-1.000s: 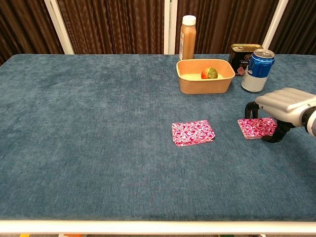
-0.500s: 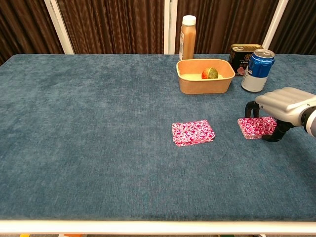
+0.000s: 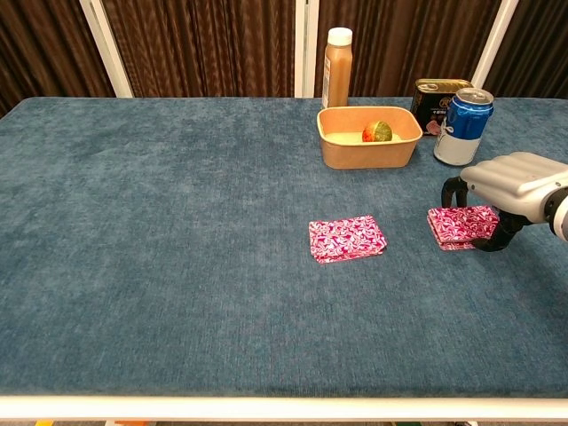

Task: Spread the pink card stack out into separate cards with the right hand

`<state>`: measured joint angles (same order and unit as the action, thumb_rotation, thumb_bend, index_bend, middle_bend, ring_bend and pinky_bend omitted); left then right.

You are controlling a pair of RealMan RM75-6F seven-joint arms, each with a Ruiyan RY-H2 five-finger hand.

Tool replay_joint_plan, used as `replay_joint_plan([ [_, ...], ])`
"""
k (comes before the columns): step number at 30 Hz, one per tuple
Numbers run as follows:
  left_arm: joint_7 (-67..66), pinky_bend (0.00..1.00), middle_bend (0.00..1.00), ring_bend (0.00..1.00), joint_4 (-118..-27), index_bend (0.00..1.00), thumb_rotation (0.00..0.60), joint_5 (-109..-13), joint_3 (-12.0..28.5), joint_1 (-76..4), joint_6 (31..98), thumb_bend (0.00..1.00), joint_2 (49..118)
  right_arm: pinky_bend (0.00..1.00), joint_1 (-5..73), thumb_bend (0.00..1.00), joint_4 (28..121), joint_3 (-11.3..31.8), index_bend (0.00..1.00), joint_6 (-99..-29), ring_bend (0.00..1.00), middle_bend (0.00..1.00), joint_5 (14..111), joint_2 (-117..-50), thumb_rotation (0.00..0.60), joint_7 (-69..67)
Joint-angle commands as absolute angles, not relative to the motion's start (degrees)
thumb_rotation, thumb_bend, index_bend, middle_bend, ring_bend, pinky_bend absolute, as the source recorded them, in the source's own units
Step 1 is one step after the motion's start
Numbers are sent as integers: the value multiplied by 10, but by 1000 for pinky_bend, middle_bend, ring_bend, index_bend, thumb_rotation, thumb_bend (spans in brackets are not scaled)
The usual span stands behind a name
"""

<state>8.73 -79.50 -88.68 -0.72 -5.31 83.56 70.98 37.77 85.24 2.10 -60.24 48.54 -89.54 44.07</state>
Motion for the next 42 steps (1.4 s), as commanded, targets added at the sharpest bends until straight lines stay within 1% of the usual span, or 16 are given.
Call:
replay_joint_plan([
  [1, 87, 185, 151, 23, -796, 176, 600, -887, -7, -53, 836, 6, 709, 835, 377, 241, 863, 21, 363, -608, 752, 360, 491, -891, 600, 443],
  [7, 87, 185, 150, 23, -796, 176, 600, -888, -7, -54, 836, 6, 709, 835, 371, 242, 919, 12, 369, -638, 752, 364, 516, -871, 600, 461],
  [13, 89, 185, 150, 23, -797, 176, 600, -888, -6, -53, 837, 6, 708, 835, 349, 241, 984, -24, 373, -677, 752, 368, 550, -858, 600, 489],
  [17, 90, 185, 150, 23, -796, 176, 600, -888, -7, -54, 836, 6, 709, 836, 331, 241, 1008, -51, 373, -698, 752, 368, 574, -862, 600, 504],
  [23, 91, 185, 151, 23, -797, 176, 600, -888, -5, -56, 835, 6, 707, 835, 309, 241, 1020, -76, 373, -708, 752, 368, 604, -879, 600, 505],
  [29, 91, 185, 150, 23, -796, 176, 600, -888, -7, -53, 838, 6, 708, 835, 303, 240, 1003, -72, 373, -700, 752, 366, 603, -898, 600, 514],
  [37, 95, 185, 151, 23, -794, 176, 600, -887, -6, -54, 837, 6, 709, 835, 305, 238, 999, -58, 373, -689, 752, 363, 595, -901, 600, 518],
  [40, 95, 185, 150, 23, -793, 176, 600, -888, -6, -53, 838, 7, 708, 836, 306, 224, 1000, -56, 378, -682, 751, 342, 589, -900, 600, 523],
  [42, 95, 185, 150, 23, -792, 176, 600, -888, -7, -53, 839, 7, 709, 835, 307, 200, 1002, -56, 354, -677, 750, 312, 587, -899, 600, 525],
])
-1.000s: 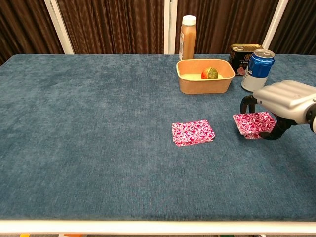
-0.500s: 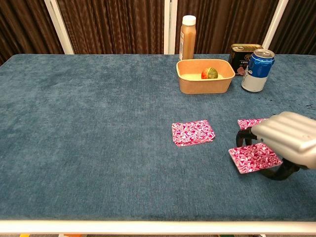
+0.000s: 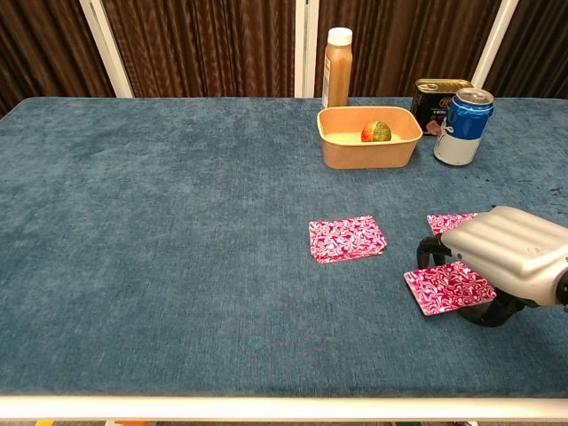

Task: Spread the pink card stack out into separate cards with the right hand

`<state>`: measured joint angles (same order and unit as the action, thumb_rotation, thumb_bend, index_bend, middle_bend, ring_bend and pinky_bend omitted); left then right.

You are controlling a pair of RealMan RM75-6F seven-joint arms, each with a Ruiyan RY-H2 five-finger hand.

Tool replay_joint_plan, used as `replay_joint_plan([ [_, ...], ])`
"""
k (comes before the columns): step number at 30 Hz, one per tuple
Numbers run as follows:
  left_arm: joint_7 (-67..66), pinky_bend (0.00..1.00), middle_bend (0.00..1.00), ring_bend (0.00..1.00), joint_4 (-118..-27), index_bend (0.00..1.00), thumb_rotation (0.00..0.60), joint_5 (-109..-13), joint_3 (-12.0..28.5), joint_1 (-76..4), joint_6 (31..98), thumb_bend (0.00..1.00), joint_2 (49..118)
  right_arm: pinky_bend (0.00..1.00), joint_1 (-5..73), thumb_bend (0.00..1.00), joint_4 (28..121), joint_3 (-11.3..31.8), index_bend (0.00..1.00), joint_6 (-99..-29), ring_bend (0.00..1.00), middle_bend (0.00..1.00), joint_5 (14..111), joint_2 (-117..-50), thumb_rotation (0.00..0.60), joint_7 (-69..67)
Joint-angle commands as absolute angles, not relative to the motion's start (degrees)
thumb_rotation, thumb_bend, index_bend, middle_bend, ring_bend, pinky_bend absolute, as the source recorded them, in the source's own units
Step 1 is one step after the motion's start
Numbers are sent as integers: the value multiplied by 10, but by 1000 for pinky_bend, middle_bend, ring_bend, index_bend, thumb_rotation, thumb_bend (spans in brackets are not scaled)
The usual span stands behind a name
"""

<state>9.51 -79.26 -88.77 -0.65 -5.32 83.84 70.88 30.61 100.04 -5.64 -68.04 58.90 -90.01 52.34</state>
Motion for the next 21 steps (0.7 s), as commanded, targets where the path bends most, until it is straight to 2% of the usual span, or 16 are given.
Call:
replay_joint_plan([
  [1, 95, 185, 150, 23, -792, 176, 600, -888, -7, -53, 839, 7, 709, 835, 308, 189, 1004, -55, 339, -674, 750, 299, 585, -897, 600, 526],
  [9, 100, 185, 150, 23, -795, 176, 600, -888, -7, -53, 838, 6, 708, 835, 312, 145, 1020, -53, 176, -663, 747, 188, 572, -887, 600, 531],
  [16, 99, 185, 150, 23, -797, 176, 600, -889, -7, -53, 841, 6, 706, 835, 299, 142, 1072, -47, 169, -701, 747, 187, 632, -841, 600, 490],
  [21, 96, 185, 150, 23, -800, 176, 600, -891, -7, -54, 839, 6, 705, 835, 269, 136, 1097, -58, 187, -753, 747, 228, 756, -757, 600, 378],
])
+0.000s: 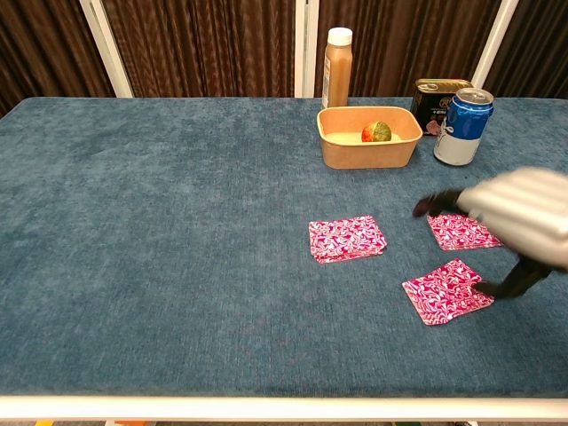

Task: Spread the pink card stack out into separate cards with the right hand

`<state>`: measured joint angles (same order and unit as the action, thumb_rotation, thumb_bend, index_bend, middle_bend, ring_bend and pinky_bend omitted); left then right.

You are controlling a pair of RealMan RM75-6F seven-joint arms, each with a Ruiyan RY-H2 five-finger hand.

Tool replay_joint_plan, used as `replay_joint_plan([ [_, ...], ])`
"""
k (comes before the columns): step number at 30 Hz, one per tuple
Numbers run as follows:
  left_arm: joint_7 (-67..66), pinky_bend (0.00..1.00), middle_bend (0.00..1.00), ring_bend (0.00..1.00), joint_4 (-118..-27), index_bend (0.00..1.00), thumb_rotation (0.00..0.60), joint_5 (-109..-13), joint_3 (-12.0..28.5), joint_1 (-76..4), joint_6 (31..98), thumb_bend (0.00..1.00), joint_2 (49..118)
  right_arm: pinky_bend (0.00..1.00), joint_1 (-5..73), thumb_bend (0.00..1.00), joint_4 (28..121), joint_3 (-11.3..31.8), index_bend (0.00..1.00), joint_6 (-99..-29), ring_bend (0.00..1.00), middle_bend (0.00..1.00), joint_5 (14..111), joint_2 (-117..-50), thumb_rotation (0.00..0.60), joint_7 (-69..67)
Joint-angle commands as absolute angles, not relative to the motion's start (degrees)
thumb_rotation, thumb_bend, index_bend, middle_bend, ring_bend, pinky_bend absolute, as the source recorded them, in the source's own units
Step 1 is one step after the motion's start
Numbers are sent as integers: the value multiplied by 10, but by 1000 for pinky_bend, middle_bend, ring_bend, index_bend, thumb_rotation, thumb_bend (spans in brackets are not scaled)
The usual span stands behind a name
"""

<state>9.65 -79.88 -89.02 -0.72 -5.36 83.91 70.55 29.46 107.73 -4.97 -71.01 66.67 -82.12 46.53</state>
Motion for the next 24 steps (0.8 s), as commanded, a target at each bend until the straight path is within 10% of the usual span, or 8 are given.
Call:
replay_joint_plan([
  [1, 95, 185, 150, 23, -801, 176, 600, -891, -7, -54, 839, 6, 705, 835, 260, 138, 1092, -63, 202, -766, 747, 238, 777, -741, 600, 352],
  [7, 84, 185, 150, 23, -815, 176, 600, -893, -5, -56, 841, 6, 699, 782, 194, 130, 988, -69, 256, -869, 671, 271, 859, -677, 600, 197],
  [13, 70, 185, 150, 23, -830, 176, 600, -895, -5, -59, 839, 6, 693, 17, 157, 151, 907, -69, 33, -868, 8, 53, 841, -640, 600, 77],
  [24, 56, 185, 150, 23, -833, 176, 600, -893, 0, -58, 846, 6, 694, 0, 117, 190, 856, -42, 0, -871, 0, 0, 825, -658, 600, 83],
])
